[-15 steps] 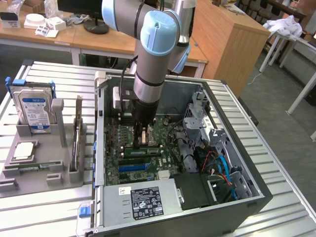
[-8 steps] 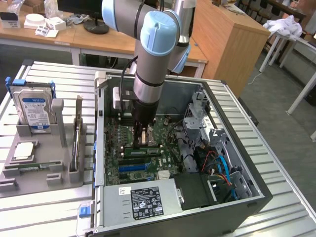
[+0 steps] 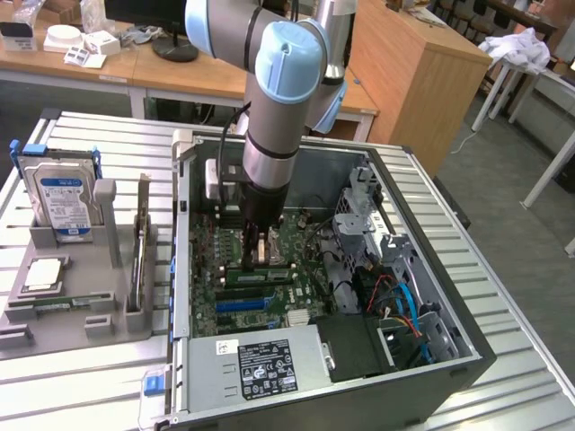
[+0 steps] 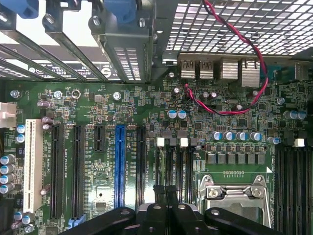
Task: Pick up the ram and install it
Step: 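Press down the ram until it locks into place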
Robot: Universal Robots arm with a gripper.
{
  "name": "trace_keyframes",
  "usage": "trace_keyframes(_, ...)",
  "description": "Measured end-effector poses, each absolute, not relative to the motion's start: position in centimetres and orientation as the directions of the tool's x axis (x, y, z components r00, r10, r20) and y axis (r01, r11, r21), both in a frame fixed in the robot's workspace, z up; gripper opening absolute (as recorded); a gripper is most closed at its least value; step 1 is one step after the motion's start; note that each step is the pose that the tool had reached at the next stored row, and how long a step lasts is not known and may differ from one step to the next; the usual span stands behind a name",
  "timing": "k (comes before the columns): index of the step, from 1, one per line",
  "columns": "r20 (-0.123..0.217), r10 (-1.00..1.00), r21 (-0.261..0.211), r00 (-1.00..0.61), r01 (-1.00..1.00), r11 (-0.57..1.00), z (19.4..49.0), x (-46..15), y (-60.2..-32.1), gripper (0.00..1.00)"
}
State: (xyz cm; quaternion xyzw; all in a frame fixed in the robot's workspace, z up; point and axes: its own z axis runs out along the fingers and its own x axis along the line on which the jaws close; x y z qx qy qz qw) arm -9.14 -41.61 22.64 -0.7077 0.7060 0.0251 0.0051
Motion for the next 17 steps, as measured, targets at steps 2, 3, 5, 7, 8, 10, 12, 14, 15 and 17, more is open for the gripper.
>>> trace_keyframes(2,-0.044,-0.999,0.028,0.002,-1.0,-0.003,22.58,-9.14,-41.62,0.11)
trace_keyframes(3,-0.045,-0.999,0.028,0.002,-1.0,-0.003,22.57,-9.14,-41.62,0.11)
trace_keyframes(5,-0.045,-0.999,0.028,0.002,-1.0,-0.003,22.57,-9.14,-41.62,0.11)
trace_keyframes(7,-0.045,-0.999,0.028,0.002,-1.0,-0.003,22.55,-9.14,-41.63,0.11)
trace_keyframes(8,-0.047,-0.999,0.029,0.002,-1.0,-0.003,22.49,-9.14,-41.65,0.11)
trace_keyframes(10,-0.05,-0.999,0.029,0.002,-1.0,-0.003,22.38,-9.14,-41.67,0.11)
trace_keyframes(12,-0.051,-0.999,0.029,0.002,-1.0,-0.003,22.36,-9.14,-41.66,0.11)
trace_keyframes(14,-0.051,-0.999,0.029,0.002,-1.0,-0.003,22.34,-9.14,-41.66,0.11)
trace_keyframes(15,-0.051,-0.999,0.029,0.002,-1.0,-0.003,22.33,-9.14,-41.67,0.11)
trace_keyframes(17,-0.055,-0.998,0.029,0.002,-1.0,-0.003,22.26,-9.14,-41.71,0.11)
